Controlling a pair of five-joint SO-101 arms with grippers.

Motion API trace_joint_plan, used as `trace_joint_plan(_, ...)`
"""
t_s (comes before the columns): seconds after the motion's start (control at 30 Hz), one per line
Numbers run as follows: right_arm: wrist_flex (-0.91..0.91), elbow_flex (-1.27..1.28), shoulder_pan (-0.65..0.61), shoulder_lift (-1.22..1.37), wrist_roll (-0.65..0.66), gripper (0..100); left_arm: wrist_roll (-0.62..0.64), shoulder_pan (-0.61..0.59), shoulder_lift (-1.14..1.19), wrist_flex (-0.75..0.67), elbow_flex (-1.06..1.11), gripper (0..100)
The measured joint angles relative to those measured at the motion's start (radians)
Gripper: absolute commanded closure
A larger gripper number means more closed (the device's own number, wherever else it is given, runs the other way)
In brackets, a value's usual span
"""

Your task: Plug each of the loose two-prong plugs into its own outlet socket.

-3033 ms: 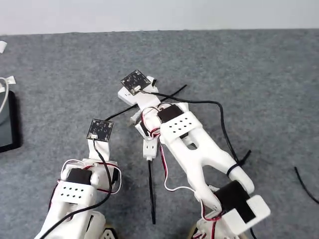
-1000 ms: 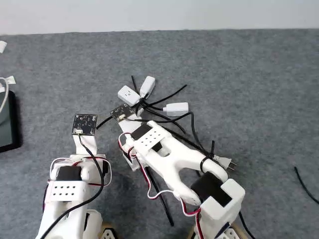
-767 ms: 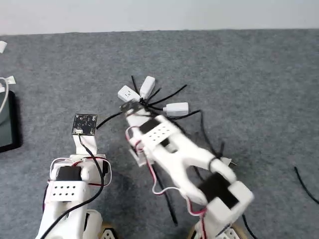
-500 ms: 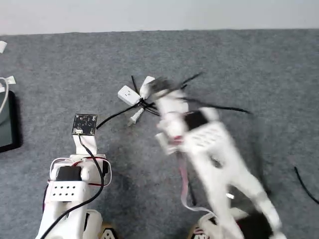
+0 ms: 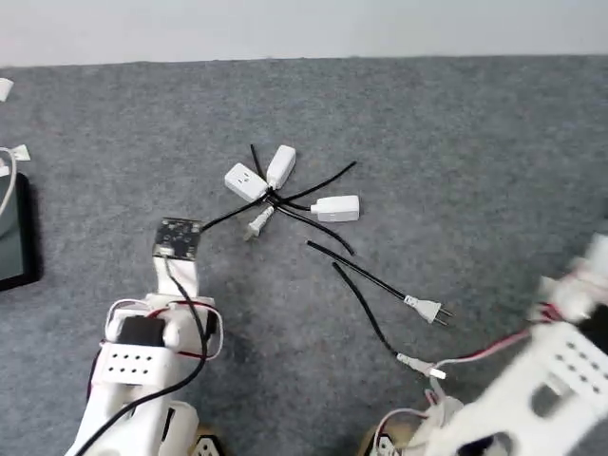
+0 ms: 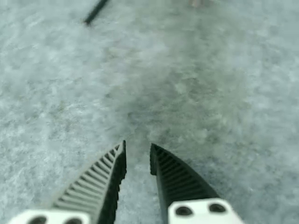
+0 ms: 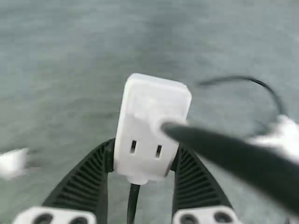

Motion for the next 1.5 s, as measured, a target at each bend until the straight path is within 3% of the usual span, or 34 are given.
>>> trace_joint_plan(0.1,-0.167,0.015,0.178,0.106,0.043,99.0,-0.002,0.026,0.0,0.0,0.0,98)
trace_joint_plan(0.2,-0.281,0.014,0.275,0.253,0.086,98.6,-0.002,0.037,0.0,0.0,0.0,98)
trace_joint_plan(0.37,-0.318,-0.066,0.318,0.5,0.137,87.2,-0.002,0.041,0.0,0.0,0.0,98)
trace_joint_plan(0.5,-0.218,-0.158,0.318,0.582,0.184,76.4,-0.002,0.04,0.0,0.0,0.0,98)
trace_joint_plan(0.6,-0.095,-0.227,0.305,0.582,0.21,81.3,-0.002,0.04,0.0,0.0,0.0,98)
trace_joint_plan(0.73,0.04,-0.279,0.288,0.514,0.184,99.8,-0.002,0.04,0.0,0.0,0.0,98)
trace_joint_plan(0.87,0.092,-0.285,0.264,0.397,0.068,94.6,-0.005,0.04,0.0,0.0,0.0,98)
trace_joint_plan(1.03,0.13,-0.224,0.107,0.301,-0.031,98.3,-0.123,0.04,0.0,0.0,0.0,98)
trace_joint_plan(1.27,0.129,-0.189,-0.342,0.282,-0.253,98.1,-0.17,0.04,0.0,0.0,0.0,98)
trace_joint_plan(1.5,0.034,-0.227,-0.715,0.301,-0.562,83.5,-0.172,-0.075,0.0,0.0,0.0,98)
